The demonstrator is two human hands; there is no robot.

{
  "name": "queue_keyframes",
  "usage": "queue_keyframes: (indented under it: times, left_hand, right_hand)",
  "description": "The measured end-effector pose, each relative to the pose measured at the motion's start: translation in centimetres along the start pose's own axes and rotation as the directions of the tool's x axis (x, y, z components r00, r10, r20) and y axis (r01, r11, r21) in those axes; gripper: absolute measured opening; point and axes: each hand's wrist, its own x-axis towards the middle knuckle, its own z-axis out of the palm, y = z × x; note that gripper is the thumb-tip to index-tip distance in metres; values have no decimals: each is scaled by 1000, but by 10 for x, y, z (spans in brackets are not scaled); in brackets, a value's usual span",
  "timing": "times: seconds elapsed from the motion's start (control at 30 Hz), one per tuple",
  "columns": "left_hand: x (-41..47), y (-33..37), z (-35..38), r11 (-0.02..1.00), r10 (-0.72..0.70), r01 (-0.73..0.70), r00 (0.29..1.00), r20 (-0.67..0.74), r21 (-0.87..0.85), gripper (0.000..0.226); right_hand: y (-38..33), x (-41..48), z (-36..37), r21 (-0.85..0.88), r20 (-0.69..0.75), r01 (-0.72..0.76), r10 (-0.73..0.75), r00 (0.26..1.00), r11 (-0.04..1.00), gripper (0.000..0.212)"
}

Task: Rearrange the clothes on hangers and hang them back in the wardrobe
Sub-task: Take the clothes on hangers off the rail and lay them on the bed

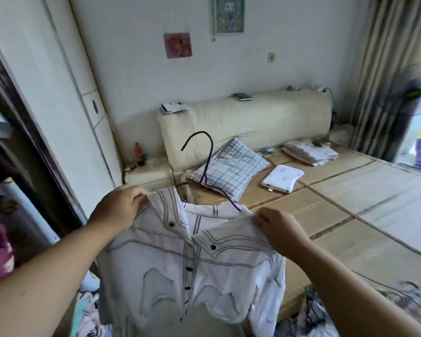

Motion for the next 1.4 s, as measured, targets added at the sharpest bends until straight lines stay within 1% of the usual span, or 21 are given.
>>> queue_keyframes:
  times: [0.1,0.2,0.27,0.4,0.5,0.63,0.73,0.8,0.93,1.07,1.17,1.2,1.3,1.4]
  left_hand:
    - [-6,42,40,996,91,-94,982,164,11,16]
    - [-12,96,89,985,165,-169,928,334,-16,15]
    - [-19,141,126,970,242,-234,877,415,-71,15]
    - [-34,234,201,928,372,-318,769,520,-193,15]
    - [-43,300,255,887,458,-394,689,562,-240,18]
    - [-51,380,323,864,489,-442,615,619,-242,20]
    - [-51,422,374,863,479,-450,584,655,-230,17]
    - [-49,443,411,863,458,-468,561,689,-191,19]
    - [-51,474,473,887,368,-453,584,723,-86,25]
    - [-53,493,521,879,319,-476,593,739,2,26]
    - [-55,489,550,887,297,-461,613,732,27,34]
    - [-57,484,559,890,283,-456,604,745,32,40]
    - [-69,470,565,905,225,-424,536,814,29,61]
    - [-80,452,556,914,210,-405,484,850,5,67]
  right_hand:
    - [46,-60,-2,8,24,-187,186,982,982,22]
    - [96,-118,-16,21,18,-363,363,932,932,30]
    - [130,-155,-35,38,-23,-470,471,882,882,32]
    - [195,-221,-83,85,-70,-640,646,761,763,26]
    - [245,-257,-116,187,-67,-715,735,675,674,25]
    - [320,-282,-136,212,-77,-783,808,584,585,24]
    - [377,-288,-131,201,-60,-827,850,524,524,25]
    - [415,-284,-122,176,-23,-854,870,493,489,27]
    - [488,-272,-103,158,57,-902,908,414,401,26]
    - [544,-261,-85,145,111,-924,922,370,353,26]
    - [569,-248,-73,132,117,-927,923,366,351,22]
    - [575,-242,-68,149,111,-923,921,373,356,21]
    - [578,-231,-54,209,101,-905,912,398,371,44]
    - [570,-219,-42,156,129,-888,883,452,432,54]
